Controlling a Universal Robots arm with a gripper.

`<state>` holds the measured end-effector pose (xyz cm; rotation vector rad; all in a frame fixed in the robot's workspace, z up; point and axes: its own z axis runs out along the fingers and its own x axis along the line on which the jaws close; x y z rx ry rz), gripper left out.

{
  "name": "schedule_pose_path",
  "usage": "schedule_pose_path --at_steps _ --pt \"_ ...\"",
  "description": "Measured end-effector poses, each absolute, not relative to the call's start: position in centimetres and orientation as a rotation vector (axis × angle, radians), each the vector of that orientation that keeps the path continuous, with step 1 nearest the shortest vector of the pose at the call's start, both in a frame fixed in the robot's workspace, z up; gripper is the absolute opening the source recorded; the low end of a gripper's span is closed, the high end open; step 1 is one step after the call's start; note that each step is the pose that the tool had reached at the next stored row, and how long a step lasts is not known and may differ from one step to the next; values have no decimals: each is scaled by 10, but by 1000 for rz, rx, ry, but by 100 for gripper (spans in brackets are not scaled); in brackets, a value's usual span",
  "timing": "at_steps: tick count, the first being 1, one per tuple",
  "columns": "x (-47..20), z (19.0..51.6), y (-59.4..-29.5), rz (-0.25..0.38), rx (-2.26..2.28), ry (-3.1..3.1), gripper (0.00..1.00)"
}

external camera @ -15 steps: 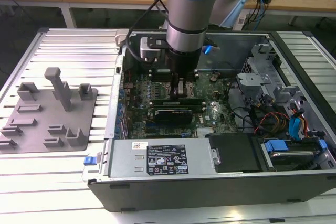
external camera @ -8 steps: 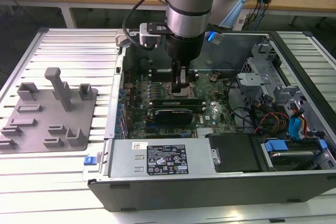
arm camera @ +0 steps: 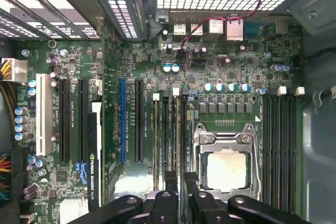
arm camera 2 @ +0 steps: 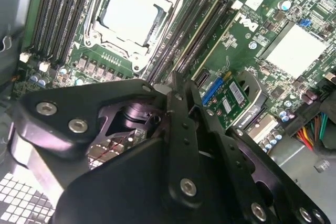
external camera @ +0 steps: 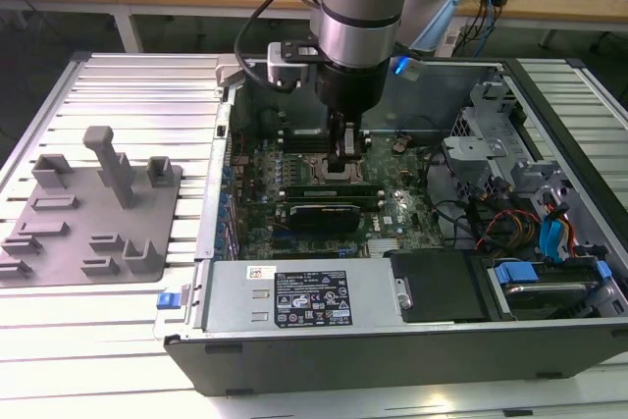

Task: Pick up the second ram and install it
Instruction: 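Insert the second ram into the second slot, then press down the second ram until it locks into place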

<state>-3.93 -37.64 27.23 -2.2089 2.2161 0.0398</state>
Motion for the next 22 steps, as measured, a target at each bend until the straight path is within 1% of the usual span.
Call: schedule_pose_path --at_steps 3,4,5,6,22 --pt "-39 272 -376 40 -2209 2216 17" --pt "-39 272 -376 40 -2209 2216 15" --pt "-39 272 -376 40 -2209 2216 9" --pt "-38 272 -376 40 -2209 2216 8" --pt "-35 272 -376 40 -2209 2216 8"
